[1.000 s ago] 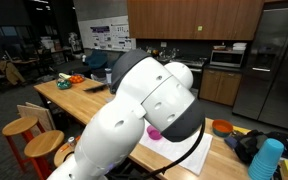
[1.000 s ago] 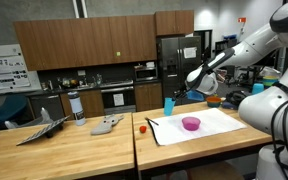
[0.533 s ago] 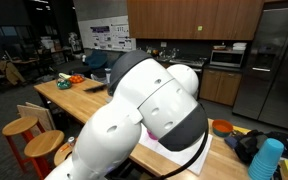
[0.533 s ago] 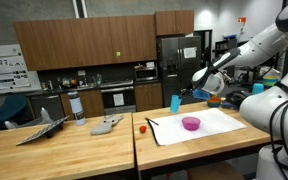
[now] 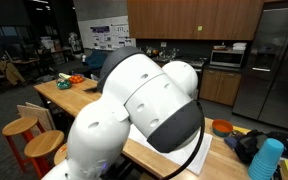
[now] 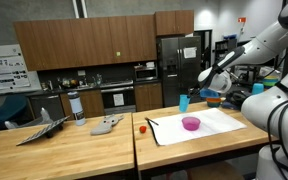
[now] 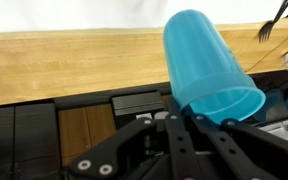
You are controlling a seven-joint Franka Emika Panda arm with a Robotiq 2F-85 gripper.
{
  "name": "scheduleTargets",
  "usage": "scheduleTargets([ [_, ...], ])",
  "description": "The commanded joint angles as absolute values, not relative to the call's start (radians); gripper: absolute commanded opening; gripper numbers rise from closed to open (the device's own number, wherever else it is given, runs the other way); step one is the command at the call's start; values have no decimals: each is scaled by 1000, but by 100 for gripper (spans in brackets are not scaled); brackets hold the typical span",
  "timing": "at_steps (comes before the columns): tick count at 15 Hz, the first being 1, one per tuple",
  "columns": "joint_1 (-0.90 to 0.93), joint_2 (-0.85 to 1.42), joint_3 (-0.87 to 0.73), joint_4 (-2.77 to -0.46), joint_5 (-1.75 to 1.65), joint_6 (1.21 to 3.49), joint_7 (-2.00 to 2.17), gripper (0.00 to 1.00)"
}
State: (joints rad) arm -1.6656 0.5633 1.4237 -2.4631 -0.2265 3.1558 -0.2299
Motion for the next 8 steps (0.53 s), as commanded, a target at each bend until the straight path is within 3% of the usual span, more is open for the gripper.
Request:
scheduleTargets([
  [1, -1714, 460, 1441, -2483, -209, 3150, -185, 1],
  [8, -1741, 401, 1433, -2500, -195, 3133, -165, 1],
])
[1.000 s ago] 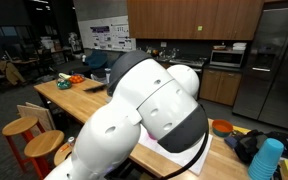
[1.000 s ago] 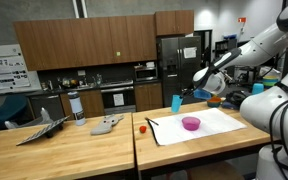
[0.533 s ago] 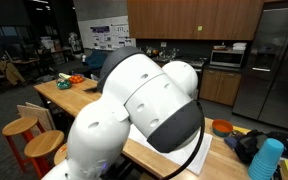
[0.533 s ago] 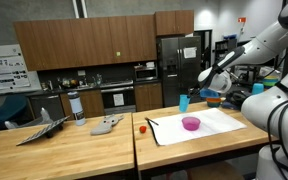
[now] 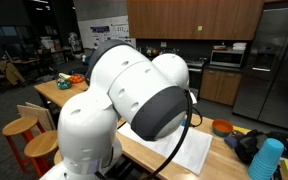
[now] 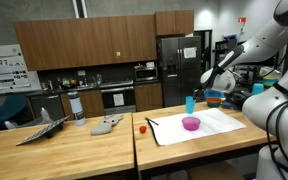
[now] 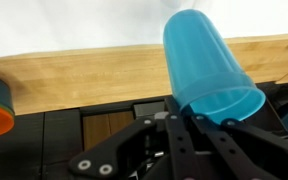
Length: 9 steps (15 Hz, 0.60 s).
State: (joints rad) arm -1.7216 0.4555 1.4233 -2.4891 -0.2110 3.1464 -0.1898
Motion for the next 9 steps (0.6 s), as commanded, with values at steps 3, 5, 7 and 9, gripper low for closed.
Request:
scheduleTargets([
  [3, -1740, 411, 1430, -2510, -193, 3147, -162, 1],
  [5, -1735, 407, 1425, -2514, -193, 3157, -158, 1],
  [7, -1741, 417, 1426, -2504, -197, 3148, -164, 1],
  [9, -1741, 418, 1423, -2510, -195, 3154, -161, 1],
])
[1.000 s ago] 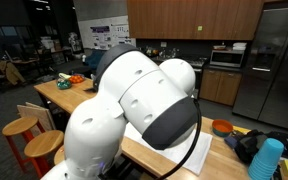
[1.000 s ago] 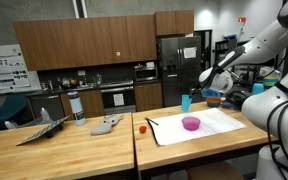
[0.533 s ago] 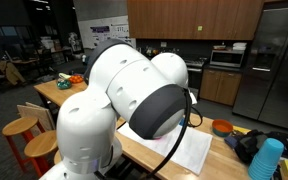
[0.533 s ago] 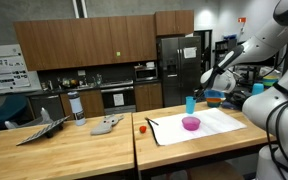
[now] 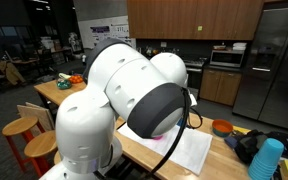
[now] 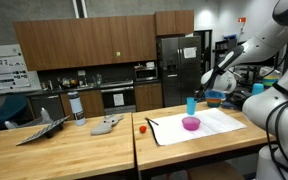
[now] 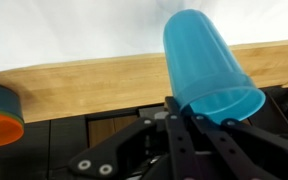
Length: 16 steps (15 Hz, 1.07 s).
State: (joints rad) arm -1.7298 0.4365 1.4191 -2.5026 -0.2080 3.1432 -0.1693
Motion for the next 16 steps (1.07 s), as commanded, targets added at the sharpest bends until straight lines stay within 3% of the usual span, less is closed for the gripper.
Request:
scheduleTargets([
  [1, -1739, 417, 1419, -2509, -195, 3152, -161, 1],
  [3, -1722, 435, 1405, -2502, -201, 3147, -173, 5],
  [16, -1722, 435, 1401, -2506, -201, 3147, -173, 5],
])
